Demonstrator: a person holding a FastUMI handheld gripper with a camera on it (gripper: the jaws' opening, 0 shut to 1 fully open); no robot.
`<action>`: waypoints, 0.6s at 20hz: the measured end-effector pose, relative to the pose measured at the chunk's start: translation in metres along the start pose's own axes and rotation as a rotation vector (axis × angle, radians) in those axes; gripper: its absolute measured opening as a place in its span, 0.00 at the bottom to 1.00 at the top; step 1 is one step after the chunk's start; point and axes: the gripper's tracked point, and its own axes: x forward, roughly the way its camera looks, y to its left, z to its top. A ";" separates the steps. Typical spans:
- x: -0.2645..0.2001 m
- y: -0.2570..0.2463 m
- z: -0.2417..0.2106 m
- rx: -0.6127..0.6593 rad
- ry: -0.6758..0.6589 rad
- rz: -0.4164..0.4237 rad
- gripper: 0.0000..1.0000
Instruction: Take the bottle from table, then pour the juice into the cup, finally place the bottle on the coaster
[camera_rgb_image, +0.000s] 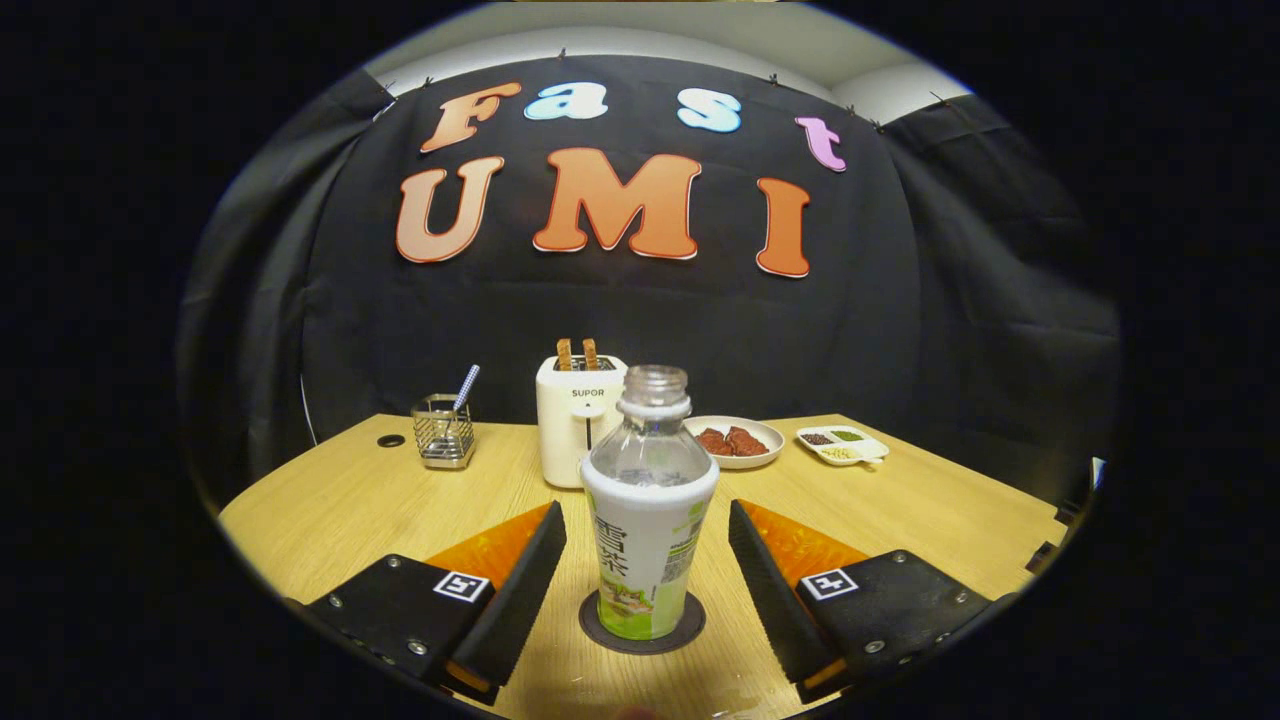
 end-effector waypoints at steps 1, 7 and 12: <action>-0.010 0.000 0.012 0.001 -0.023 -0.002 0.97; -0.080 0.002 0.099 0.057 -0.166 0.033 0.97; -0.133 0.004 0.146 0.052 -0.254 0.025 0.97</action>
